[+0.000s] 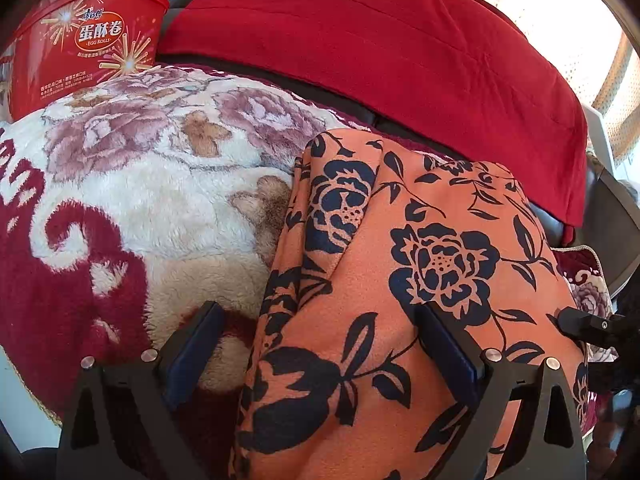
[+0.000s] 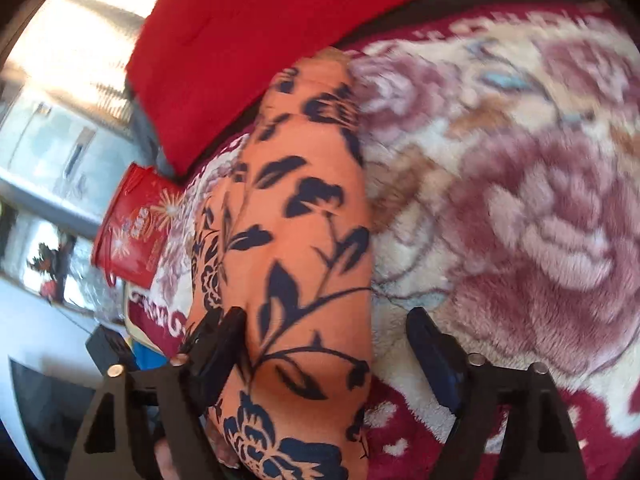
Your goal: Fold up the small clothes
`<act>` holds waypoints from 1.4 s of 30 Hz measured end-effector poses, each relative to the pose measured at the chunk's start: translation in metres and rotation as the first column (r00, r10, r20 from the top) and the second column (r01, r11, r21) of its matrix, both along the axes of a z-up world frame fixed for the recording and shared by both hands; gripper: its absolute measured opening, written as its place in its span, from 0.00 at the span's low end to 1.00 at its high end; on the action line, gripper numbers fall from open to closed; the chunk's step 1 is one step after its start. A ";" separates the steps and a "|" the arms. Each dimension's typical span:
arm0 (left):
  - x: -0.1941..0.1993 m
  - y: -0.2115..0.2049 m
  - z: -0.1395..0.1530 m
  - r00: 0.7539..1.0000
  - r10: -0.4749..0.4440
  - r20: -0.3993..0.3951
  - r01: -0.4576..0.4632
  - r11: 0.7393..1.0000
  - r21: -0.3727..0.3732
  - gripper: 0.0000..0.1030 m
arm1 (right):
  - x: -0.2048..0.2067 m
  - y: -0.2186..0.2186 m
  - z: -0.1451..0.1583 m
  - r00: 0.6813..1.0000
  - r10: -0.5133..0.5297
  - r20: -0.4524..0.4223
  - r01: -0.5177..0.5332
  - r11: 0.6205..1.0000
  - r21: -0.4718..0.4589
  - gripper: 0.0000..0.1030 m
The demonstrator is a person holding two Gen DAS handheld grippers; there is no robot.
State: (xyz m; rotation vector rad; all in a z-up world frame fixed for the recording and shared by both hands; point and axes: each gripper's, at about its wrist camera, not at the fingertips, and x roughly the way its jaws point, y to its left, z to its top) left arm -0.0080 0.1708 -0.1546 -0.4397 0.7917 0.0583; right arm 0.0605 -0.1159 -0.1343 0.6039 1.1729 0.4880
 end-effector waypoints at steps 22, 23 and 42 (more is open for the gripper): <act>-0.002 0.003 0.000 1.000 0.012 0.007 -0.011 0.999 -0.033 0.95 | -0.003 -0.018 0.004 0.999 -0.035 0.019 0.034 0.997 0.069 0.79; -0.002 0.003 0.000 1.000 0.012 0.007 -0.012 0.999 -0.032 0.95 | -0.001 -0.012 0.003 1.000 0.004 0.019 -0.005 0.998 0.068 0.79; -0.011 -0.022 0.057 0.990 -0.116 0.083 0.122 0.990 -0.077 0.95 | -0.014 -0.163 0.052 0.947 -0.312 0.082 0.305 0.948 0.086 0.76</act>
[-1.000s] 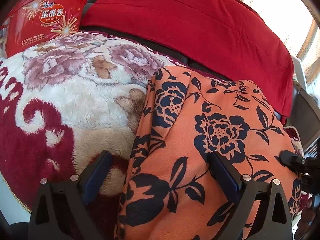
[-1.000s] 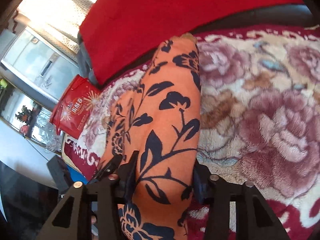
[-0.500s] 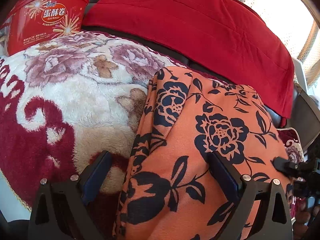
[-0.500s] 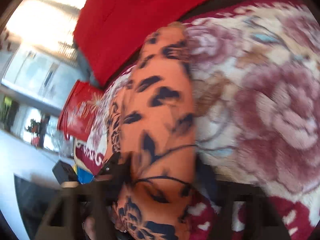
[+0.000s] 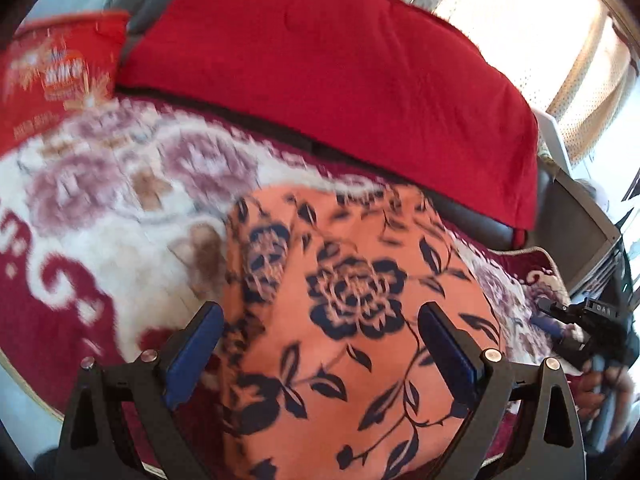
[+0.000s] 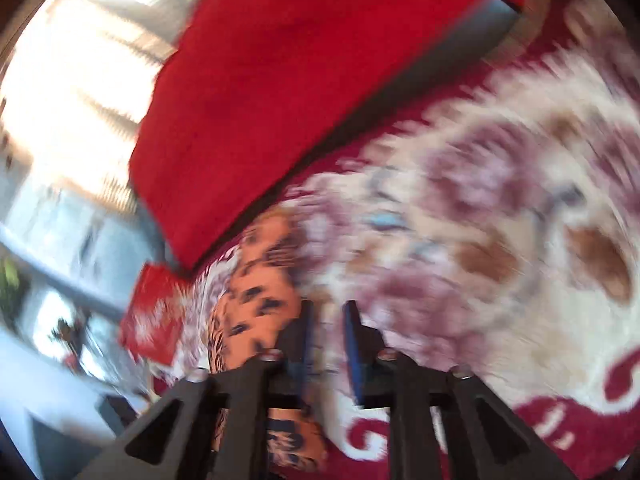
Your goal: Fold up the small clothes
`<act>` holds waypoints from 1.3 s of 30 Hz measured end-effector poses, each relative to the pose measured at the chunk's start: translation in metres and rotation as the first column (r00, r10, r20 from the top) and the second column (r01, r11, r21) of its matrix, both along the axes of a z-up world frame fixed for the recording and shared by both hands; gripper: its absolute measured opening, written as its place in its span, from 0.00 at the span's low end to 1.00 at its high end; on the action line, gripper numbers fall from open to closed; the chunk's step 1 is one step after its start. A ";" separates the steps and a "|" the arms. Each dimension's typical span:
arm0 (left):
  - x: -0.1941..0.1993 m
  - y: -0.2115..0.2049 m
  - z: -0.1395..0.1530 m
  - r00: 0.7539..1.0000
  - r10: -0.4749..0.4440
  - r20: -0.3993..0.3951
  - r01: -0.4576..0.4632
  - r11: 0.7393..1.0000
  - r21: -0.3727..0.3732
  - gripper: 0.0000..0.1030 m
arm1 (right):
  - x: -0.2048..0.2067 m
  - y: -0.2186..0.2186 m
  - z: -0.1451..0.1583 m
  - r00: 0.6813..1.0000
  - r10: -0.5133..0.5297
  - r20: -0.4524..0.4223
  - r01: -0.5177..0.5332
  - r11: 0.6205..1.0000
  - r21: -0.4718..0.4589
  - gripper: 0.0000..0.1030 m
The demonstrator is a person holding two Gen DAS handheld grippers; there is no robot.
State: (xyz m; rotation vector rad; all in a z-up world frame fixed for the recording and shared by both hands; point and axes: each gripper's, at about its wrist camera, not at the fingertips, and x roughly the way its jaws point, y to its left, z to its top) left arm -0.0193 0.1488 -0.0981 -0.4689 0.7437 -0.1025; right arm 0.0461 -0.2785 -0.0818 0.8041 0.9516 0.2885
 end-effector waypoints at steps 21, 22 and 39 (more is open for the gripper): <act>0.034 0.044 -0.039 0.984 -0.063 -0.165 0.018 0.964 -0.265 0.95 | 0.006 0.108 -0.006 0.923 0.385 0.027 -0.381 0.921 -0.080 0.91; 0.038 0.042 -0.043 0.980 -0.075 -0.187 0.024 0.965 -0.262 0.95 | 0.011 0.117 -0.009 0.918 0.396 0.014 -0.394 0.916 -0.074 0.91; 0.043 0.021 -0.055 0.978 -0.106 -0.181 0.089 0.991 -0.099 0.92 | 0.040 0.181 -0.037 0.895 0.434 -0.100 -0.445 0.882 -0.157 0.90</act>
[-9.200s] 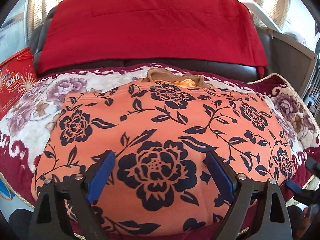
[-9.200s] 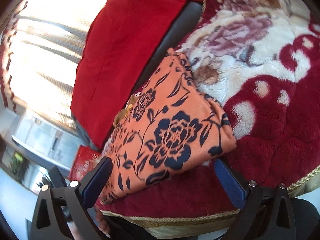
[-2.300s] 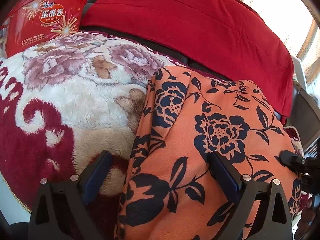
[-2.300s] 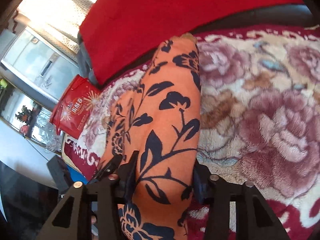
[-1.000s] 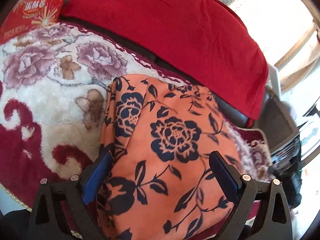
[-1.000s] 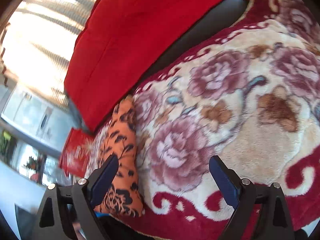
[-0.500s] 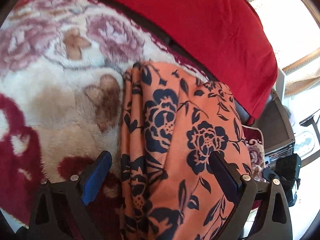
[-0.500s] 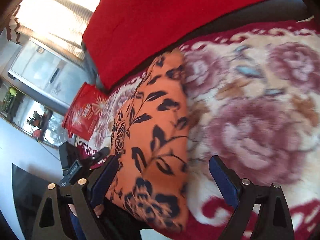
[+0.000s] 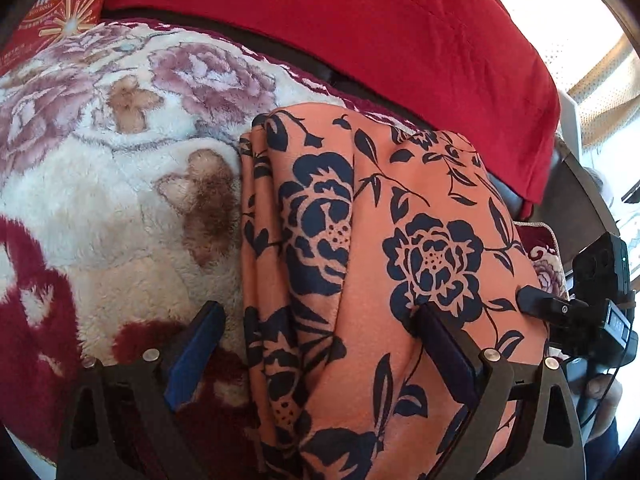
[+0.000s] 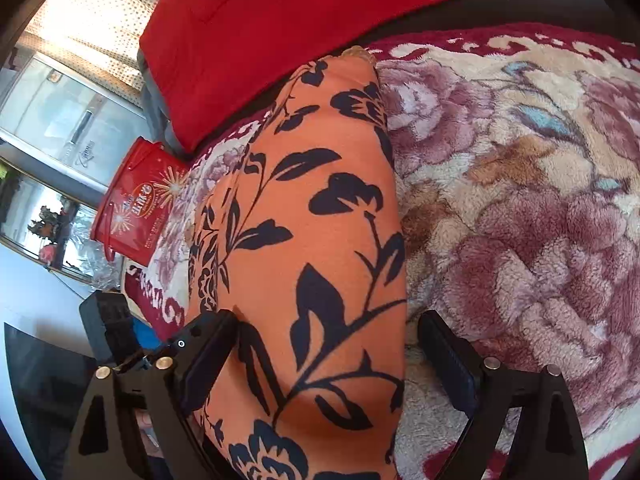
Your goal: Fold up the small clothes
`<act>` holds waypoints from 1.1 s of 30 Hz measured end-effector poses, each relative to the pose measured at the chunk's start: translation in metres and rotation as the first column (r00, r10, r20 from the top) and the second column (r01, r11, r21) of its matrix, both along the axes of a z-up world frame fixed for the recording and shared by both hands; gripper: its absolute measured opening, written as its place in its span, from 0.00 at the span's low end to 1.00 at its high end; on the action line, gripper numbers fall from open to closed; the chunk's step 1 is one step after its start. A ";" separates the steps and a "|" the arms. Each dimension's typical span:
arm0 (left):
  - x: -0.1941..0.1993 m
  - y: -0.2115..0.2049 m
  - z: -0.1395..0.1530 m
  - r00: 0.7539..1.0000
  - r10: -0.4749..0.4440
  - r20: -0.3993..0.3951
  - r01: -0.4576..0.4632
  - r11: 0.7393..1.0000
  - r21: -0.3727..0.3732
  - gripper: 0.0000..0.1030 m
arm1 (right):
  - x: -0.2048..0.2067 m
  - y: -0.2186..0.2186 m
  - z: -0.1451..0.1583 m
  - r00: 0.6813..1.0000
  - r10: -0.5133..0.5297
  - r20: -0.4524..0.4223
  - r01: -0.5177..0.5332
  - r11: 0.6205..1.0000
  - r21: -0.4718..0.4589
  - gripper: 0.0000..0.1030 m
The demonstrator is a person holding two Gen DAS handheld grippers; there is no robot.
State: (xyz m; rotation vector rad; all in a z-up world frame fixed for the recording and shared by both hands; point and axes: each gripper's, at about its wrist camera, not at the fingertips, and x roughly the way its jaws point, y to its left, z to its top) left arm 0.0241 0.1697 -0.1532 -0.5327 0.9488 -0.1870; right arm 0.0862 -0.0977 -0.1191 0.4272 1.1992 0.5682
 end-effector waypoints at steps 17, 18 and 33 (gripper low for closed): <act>-0.003 -0.011 0.008 0.997 -0.070 0.043 0.069 0.998 0.010 0.41 | -0.004 0.021 0.004 0.995 0.074 0.071 -0.069 0.995 -0.073 0.57; -0.004 -0.012 0.010 0.996 -0.074 0.046 0.073 0.997 0.014 0.36 | -0.006 0.023 0.008 0.993 0.081 0.085 -0.074 0.994 -0.082 0.51; 0.062 -0.116 0.113 0.952 -0.224 0.209 0.216 0.974 0.061 0.30 | 0.013 -0.111 0.102 0.958 -0.124 0.260 0.110 0.992 0.067 0.49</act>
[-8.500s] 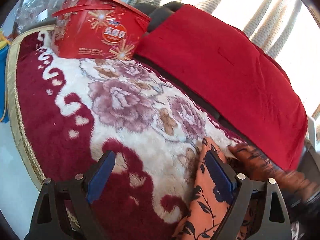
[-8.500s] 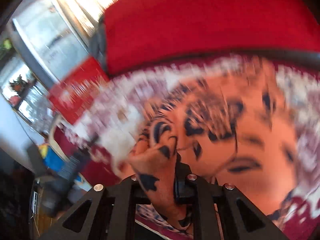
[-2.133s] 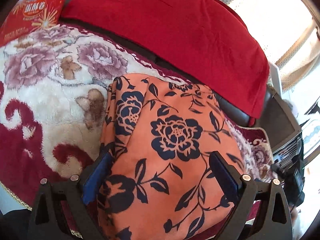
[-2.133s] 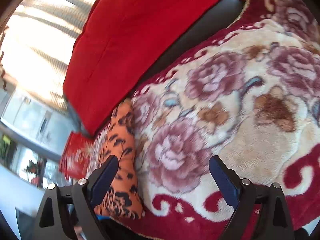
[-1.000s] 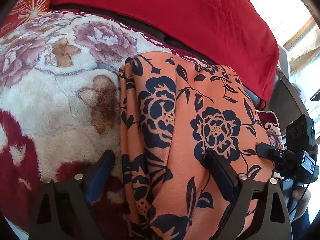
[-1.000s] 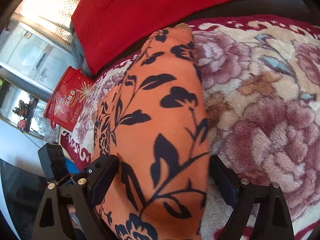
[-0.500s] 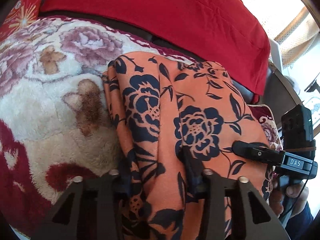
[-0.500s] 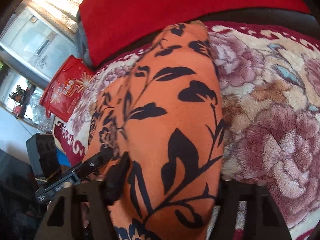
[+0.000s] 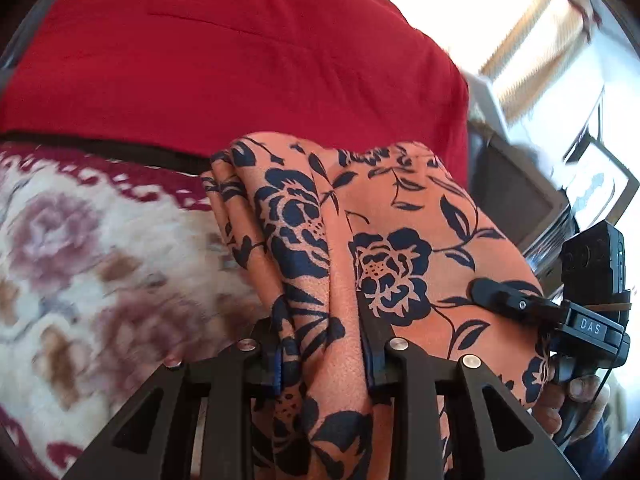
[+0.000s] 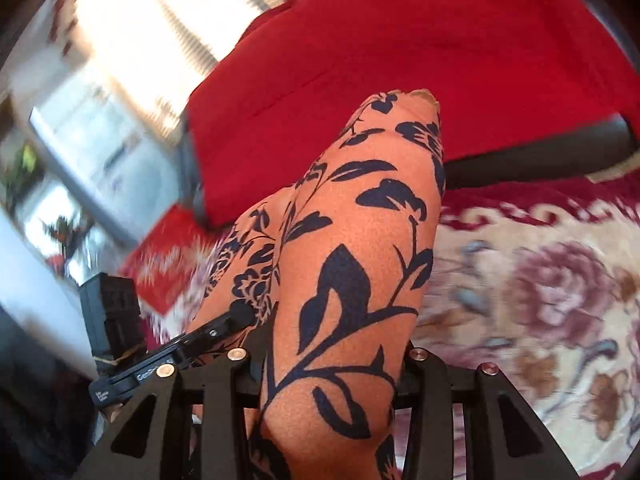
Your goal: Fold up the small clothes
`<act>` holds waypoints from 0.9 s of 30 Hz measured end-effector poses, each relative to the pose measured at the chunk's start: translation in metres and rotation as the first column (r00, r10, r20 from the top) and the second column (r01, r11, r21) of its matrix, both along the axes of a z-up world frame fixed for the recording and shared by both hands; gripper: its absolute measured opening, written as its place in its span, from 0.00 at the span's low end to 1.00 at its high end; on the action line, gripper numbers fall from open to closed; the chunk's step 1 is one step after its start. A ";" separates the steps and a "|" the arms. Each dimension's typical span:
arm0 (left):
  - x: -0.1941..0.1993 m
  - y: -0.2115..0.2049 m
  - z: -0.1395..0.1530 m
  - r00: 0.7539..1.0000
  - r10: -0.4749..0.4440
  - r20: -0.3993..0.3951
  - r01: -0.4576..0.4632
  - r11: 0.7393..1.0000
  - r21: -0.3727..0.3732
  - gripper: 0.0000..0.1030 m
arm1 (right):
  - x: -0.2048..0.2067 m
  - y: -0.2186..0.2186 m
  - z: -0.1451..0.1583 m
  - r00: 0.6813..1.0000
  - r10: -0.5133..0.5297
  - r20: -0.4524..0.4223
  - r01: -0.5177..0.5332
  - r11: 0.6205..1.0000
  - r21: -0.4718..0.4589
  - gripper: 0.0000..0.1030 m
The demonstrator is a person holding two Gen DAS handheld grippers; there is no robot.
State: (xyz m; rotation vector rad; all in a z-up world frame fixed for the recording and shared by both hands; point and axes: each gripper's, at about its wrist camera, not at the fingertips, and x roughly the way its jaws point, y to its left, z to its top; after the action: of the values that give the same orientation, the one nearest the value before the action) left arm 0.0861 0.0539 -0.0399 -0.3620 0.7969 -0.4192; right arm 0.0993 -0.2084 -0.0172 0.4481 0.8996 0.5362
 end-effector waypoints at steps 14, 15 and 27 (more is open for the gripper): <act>-0.041 -0.017 -0.032 0.995 0.102 -0.016 -0.095 0.968 0.231 0.61 | -0.021 -0.032 -0.022 0.996 -0.081 0.032 0.082 0.996 -0.022 0.69; -0.029 -0.022 -0.041 0.993 0.112 -0.033 -0.099 0.958 0.270 0.61 | -0.012 -0.025 -0.027 0.997 -0.068 0.019 0.069 0.997 -0.027 0.75; -0.087 -0.027 0.024 0.966 0.222 0.130 -0.255 0.890 0.377 0.92 | -0.069 0.014 0.020 0.992 -0.081 0.093 0.110 0.919 -0.378 0.94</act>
State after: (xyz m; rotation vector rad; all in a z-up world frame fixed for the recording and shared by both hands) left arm -0.0009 0.0264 -0.0161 -0.0644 0.7239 -0.0364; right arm 0.0305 -0.1944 0.0024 0.1134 0.8800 0.2743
